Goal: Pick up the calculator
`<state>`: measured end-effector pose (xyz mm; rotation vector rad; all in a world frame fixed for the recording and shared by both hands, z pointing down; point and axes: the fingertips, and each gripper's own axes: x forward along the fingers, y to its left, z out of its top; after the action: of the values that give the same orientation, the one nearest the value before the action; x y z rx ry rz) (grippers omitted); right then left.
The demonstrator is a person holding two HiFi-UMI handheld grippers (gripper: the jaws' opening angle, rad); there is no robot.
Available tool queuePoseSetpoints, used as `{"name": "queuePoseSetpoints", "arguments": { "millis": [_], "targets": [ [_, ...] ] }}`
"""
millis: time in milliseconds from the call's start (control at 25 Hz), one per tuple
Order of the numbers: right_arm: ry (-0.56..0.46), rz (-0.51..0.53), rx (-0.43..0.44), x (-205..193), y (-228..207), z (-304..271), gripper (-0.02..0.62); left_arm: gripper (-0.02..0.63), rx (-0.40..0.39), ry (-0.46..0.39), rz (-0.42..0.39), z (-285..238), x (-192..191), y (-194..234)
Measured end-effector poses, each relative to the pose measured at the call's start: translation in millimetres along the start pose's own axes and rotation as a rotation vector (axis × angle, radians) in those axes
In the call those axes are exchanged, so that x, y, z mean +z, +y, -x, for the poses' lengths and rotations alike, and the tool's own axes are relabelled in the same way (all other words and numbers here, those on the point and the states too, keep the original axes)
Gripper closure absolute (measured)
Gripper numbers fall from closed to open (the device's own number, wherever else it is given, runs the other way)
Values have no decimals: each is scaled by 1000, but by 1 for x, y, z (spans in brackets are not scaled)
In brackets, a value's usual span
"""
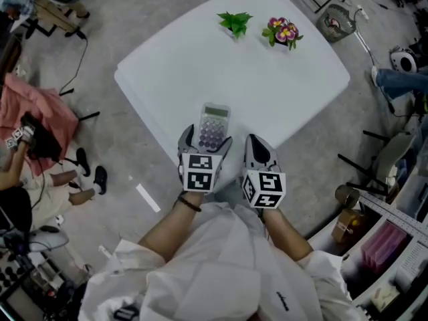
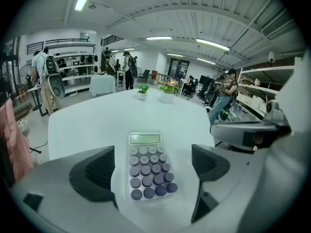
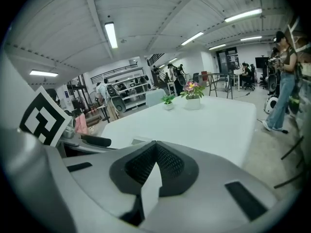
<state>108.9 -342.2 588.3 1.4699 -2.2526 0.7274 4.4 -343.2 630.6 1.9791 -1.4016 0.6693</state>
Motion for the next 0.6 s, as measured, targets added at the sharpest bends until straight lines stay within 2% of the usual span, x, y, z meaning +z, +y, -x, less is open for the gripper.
{"name": "queuePoseSetpoints", "arguments": {
  "millis": [240, 600],
  "targets": [
    [23, -6, -16, -6, -6, -18, 578, 115, 12, 46, 26, -30, -11, 7],
    [73, -5, -9, -26, -8, -41, 578, 107, 72, 61, -28, -56, -24, 13]
  ]
}}
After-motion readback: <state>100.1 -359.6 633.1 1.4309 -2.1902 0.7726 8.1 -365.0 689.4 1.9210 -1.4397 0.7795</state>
